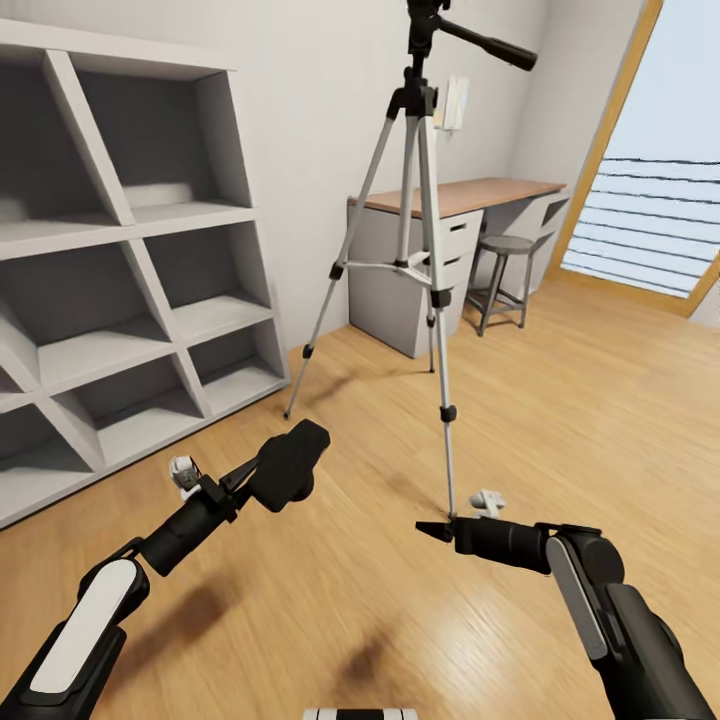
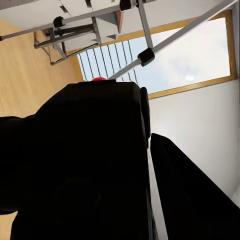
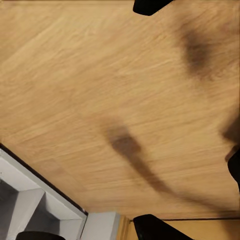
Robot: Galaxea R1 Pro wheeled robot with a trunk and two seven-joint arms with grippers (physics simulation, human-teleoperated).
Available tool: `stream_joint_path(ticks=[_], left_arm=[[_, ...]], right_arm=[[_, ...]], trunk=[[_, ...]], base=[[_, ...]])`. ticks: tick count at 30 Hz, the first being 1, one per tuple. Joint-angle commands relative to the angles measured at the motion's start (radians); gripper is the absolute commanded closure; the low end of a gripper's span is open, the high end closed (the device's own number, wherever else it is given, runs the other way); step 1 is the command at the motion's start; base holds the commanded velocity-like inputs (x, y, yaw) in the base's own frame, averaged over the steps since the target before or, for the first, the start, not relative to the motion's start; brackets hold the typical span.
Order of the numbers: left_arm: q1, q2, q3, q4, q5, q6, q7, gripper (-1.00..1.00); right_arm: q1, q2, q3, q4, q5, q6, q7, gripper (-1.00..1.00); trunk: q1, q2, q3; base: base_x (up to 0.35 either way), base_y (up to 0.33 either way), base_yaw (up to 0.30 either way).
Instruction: Attach the digital camera to the camera tripod in the bedroom.
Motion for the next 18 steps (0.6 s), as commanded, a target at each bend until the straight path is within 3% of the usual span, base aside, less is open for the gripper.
stream_joint_path(ticks=[1, 18], left_arm=[[0.0, 0.0, 0.001, 0.001, 0.006, 0.007, -0.002, 1.0], [0.0, 0.001, 0.003, 0.017, 0.015, 0.005, -0.005, 1.0]], right_arm=[[-0.001, 0.0, -0.005, 0.0, 0.004, 0.005, 0.006, -1.0], [-0.001, 0.002, -0.012, 0.001, 0.004, 0.003, 0.006, -1.0]], trunk=[[-0.001, 0.0, 0.003], [-0.008, 0.004, 0.069]], base=[[0.0, 0.0, 0.0], [0.0, 0.0, 0.0]])
